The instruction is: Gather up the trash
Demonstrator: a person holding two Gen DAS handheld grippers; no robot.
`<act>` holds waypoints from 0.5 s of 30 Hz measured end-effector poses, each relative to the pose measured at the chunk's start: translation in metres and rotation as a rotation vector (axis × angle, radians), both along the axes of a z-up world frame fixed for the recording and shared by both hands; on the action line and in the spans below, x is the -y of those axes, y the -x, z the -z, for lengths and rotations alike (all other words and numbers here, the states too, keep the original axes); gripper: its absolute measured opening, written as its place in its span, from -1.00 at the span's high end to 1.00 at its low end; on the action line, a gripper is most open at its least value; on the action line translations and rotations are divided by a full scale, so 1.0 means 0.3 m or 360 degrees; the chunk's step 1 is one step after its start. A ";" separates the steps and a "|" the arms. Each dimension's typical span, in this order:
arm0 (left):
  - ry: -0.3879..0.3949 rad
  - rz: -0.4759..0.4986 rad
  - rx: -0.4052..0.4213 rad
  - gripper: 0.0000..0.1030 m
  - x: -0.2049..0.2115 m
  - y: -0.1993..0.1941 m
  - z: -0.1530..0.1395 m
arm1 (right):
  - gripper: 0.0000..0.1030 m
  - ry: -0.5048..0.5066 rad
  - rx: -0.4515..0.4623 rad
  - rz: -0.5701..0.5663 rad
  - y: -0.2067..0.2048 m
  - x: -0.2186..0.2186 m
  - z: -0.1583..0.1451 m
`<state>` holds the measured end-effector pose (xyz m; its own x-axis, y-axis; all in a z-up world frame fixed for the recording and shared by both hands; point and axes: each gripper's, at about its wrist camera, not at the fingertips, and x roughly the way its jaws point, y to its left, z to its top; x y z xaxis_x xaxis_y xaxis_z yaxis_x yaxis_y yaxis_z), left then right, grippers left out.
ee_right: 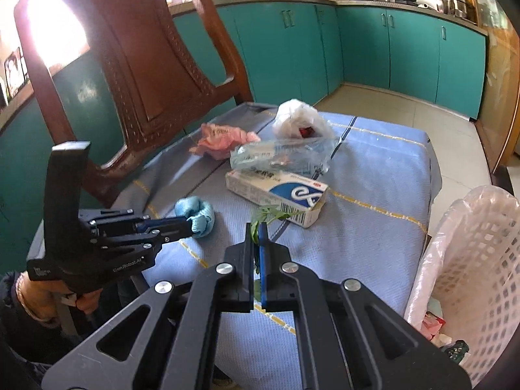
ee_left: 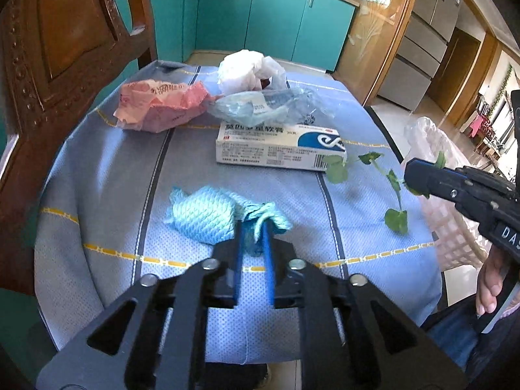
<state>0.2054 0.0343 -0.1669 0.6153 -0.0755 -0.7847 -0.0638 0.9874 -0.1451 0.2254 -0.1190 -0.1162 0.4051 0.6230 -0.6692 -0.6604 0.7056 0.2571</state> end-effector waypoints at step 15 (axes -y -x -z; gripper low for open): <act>-0.0003 -0.0033 0.0049 0.05 -0.010 0.019 -0.013 | -0.03 0.0267 -0.0073 0.0109 -0.045 -0.023 0.107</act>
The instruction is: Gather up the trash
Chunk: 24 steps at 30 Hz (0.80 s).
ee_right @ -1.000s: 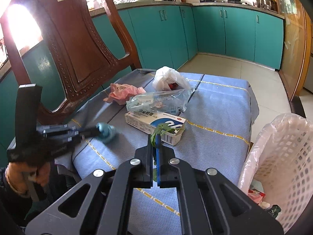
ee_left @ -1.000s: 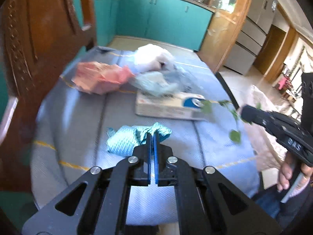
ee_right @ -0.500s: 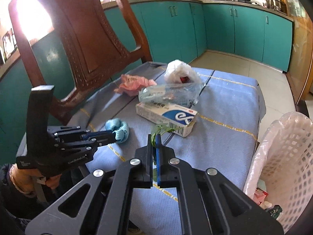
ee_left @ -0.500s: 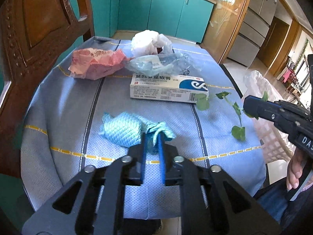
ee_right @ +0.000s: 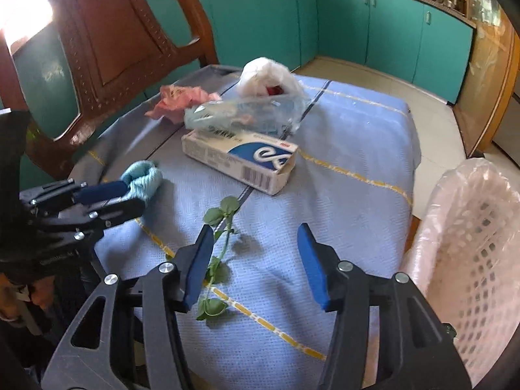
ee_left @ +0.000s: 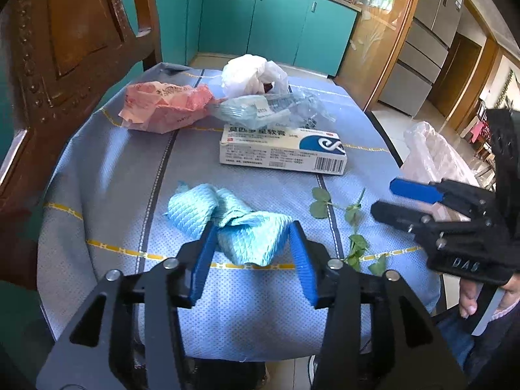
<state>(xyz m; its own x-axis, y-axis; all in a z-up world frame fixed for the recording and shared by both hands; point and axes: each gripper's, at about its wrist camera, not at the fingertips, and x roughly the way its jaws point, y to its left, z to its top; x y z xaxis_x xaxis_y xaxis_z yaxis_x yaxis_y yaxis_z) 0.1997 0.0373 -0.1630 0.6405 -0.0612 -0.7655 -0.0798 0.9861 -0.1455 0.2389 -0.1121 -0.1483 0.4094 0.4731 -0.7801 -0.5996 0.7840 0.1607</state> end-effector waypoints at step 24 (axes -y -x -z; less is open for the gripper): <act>-0.0044 -0.0164 -0.0009 -0.32 -0.110 0.029 0.013 | 0.89 -0.0004 0.0044 -0.0048 0.001 -0.087 0.049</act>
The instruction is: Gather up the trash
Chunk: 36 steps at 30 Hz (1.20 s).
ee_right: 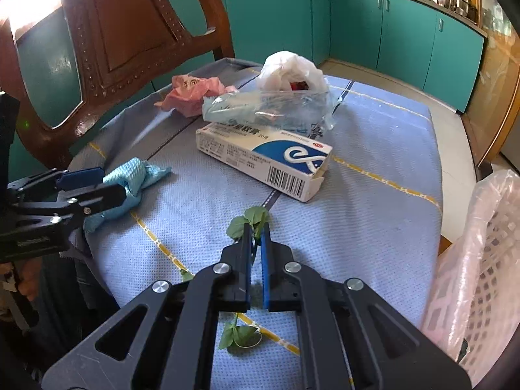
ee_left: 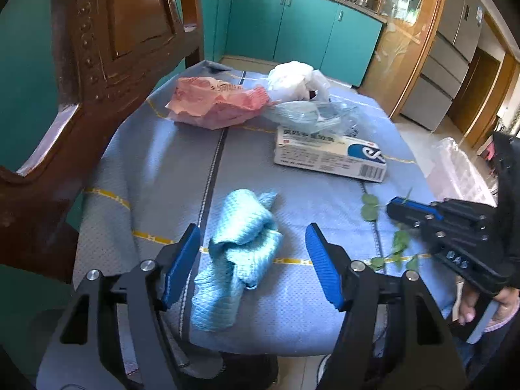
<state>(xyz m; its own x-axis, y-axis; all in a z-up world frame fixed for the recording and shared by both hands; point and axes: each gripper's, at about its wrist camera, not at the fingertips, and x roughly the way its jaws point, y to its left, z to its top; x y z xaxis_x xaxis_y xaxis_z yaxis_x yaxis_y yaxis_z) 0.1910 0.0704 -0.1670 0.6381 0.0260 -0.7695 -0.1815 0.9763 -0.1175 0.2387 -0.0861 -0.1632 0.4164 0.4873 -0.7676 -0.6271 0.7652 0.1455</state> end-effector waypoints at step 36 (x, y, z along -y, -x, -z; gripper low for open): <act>-0.0220 0.0037 -0.0013 0.40 0.046 0.007 0.017 | 0.89 -0.0099 0.0081 0.0082 0.014 0.059 -0.074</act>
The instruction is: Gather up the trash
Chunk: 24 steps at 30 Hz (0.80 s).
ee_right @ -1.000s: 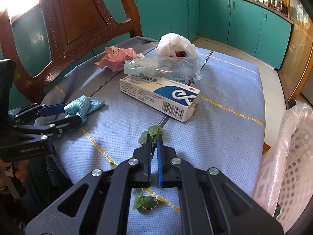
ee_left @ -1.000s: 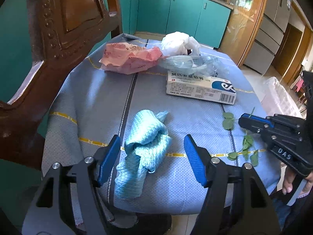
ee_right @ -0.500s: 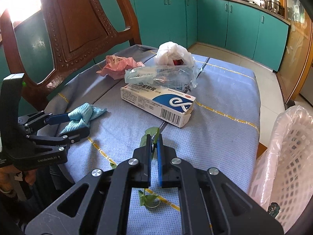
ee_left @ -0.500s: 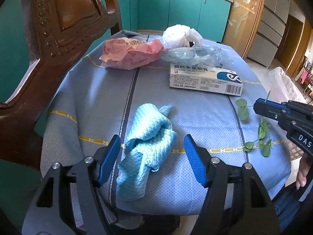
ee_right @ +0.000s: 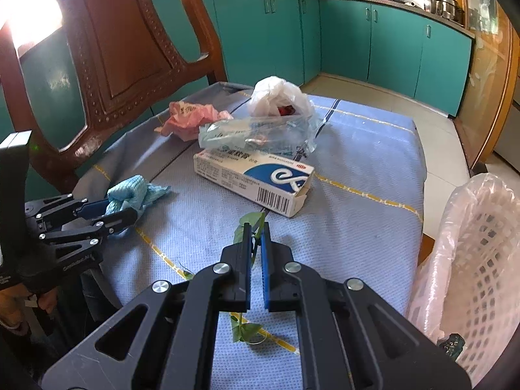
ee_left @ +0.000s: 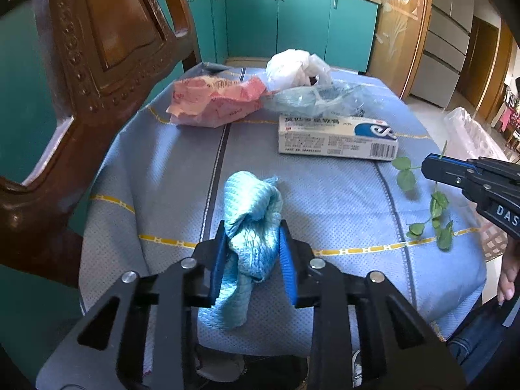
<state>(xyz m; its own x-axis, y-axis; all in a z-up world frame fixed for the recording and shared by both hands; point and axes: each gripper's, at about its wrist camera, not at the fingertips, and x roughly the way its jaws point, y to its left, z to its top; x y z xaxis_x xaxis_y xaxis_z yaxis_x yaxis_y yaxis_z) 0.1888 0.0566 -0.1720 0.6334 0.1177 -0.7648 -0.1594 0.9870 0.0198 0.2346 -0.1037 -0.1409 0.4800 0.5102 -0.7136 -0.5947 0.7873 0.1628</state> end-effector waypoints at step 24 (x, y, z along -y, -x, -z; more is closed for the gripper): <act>0.0011 0.0058 0.0091 0.41 0.051 0.031 -0.084 | 0.89 -0.0041 0.0024 0.0066 0.002 0.041 -0.026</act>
<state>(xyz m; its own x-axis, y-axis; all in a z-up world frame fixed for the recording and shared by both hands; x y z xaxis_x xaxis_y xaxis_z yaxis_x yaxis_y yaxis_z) 0.1795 0.0414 -0.1469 0.6796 0.0886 -0.7282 -0.1243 0.9922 0.0048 0.2340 -0.1158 -0.1330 0.5115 0.5078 -0.6932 -0.5644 0.8068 0.1746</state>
